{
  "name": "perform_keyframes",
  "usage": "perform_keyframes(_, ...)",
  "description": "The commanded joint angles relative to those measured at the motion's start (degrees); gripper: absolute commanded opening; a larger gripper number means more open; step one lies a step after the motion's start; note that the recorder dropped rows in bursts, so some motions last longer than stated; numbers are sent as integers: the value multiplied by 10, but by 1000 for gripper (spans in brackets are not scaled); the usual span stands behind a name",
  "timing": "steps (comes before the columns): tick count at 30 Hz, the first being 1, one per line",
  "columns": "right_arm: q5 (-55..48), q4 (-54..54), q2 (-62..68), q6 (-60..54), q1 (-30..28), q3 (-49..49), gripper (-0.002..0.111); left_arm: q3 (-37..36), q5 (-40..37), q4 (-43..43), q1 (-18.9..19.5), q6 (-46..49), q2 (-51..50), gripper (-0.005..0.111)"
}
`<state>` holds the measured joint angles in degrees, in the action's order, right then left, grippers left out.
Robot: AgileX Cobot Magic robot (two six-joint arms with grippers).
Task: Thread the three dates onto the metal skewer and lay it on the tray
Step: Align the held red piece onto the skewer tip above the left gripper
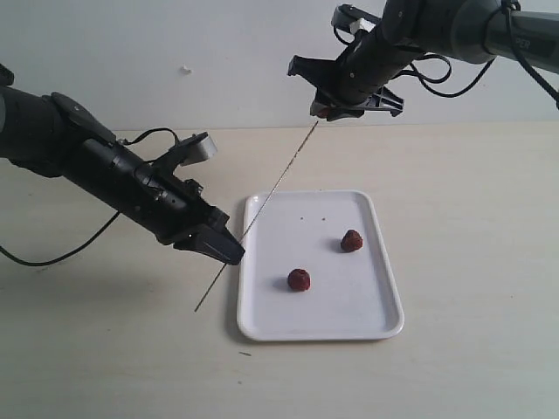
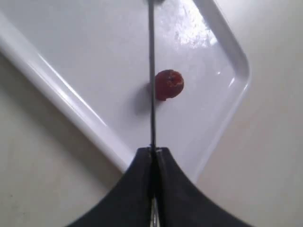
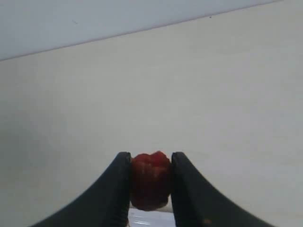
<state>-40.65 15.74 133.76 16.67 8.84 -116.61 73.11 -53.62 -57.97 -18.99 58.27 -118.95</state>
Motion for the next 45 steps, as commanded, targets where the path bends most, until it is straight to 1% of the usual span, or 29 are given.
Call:
perform_keyframes(1, 1, 17, -6, -1, -2, -4, 28, 3, 4, -18, -4, 0, 1, 0)
perform_keyframes(10, -19, 23, -32, -1, -2, -4, 28, 3, 31, -28, -4, 10, -9, 0)
perform_keyframes(22, -29, 23, -49, -11, -2, -4, 28, 3, 23, -70, -4, 51, -9, 0)
perform_keyframes(37, -30, 36, -49, -11, -2, -3, 28, 3, 26, -95, -4, 63, -9, 0)
perform_keyframes(45, -34, 37, -49, -11, -2, -3, 28, 3, 18, -122, -4, 93, -9, 0)
